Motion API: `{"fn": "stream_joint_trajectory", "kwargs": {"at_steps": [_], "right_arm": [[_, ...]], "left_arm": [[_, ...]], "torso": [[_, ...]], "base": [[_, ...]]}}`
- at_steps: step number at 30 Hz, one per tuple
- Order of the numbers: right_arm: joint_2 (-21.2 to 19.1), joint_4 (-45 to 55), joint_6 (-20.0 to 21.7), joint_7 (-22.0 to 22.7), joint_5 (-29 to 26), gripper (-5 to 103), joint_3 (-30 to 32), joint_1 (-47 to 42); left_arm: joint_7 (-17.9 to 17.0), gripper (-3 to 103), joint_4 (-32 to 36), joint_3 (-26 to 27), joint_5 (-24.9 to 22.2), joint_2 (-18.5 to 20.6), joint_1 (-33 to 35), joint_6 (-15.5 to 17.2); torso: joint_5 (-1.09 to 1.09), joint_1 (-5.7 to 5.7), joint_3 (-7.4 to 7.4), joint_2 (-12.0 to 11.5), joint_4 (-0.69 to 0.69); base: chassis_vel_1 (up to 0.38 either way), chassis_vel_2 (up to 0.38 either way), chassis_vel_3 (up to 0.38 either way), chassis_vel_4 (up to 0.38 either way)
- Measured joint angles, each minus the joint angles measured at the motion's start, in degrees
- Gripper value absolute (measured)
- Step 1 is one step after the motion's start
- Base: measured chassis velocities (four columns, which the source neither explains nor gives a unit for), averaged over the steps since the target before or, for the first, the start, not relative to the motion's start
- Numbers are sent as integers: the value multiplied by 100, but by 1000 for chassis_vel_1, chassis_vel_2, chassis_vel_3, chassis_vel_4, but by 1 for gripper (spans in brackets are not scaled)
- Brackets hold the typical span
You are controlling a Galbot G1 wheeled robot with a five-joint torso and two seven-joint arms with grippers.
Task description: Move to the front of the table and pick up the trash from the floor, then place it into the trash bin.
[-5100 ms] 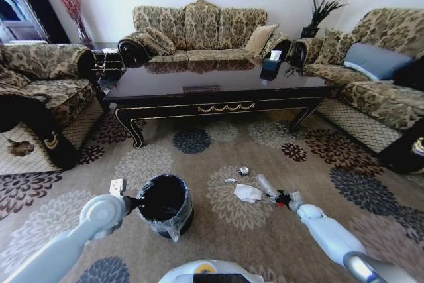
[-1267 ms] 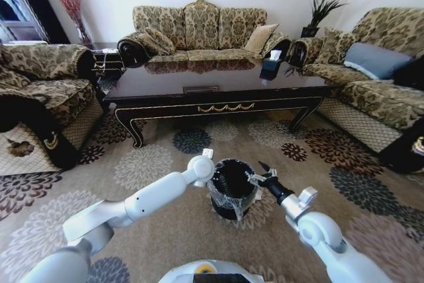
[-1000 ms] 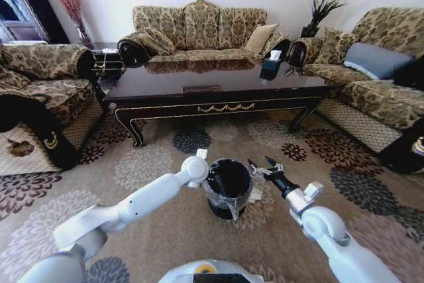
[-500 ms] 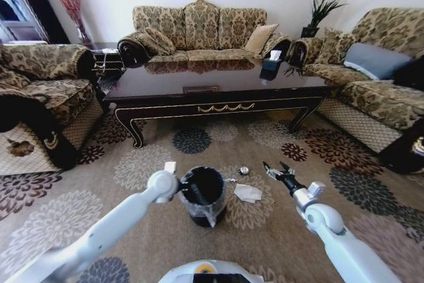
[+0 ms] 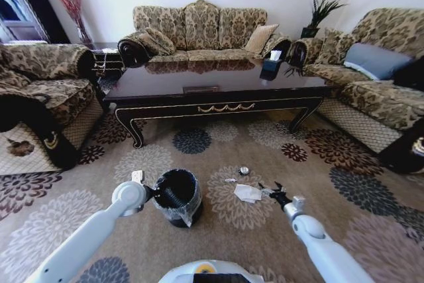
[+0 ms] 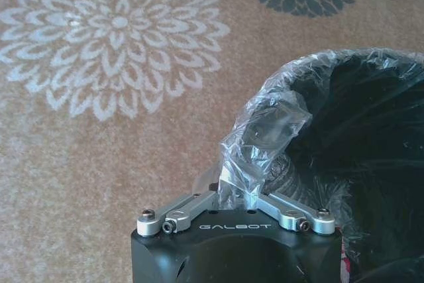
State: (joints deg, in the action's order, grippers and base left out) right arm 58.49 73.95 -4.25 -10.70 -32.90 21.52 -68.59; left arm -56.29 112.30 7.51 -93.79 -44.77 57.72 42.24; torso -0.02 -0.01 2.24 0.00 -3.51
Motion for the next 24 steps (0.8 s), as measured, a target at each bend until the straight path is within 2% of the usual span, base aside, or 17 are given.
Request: {"fn": "stream_joint_trajectory", "kwargs": {"at_steps": [3, 14, 24], "right_arm": [[215, -443, -52, -7, 150, 100, -238, 244], [581, -1649, -180, -45, 389, 100, -543, 832], [947, -2026, -173, -86, 354, 100, -608, 1062]], "left_arm": [[0, 0, 53, 27, -29, 100, 7, 0], [-36, 0, 273, 68, -1, 104, 220, -1], [-48, 0, 388, 77, -4, 164, 253, -18]], "torso": [[3, 0, 0, 0, 1], [1, 0, 0, 0, 1], [1, 0, 0, 0, 1]], "base": [[0, 0, 0, 0], [0, 0, 0, 0], [0, 0, 0, 0]]}}
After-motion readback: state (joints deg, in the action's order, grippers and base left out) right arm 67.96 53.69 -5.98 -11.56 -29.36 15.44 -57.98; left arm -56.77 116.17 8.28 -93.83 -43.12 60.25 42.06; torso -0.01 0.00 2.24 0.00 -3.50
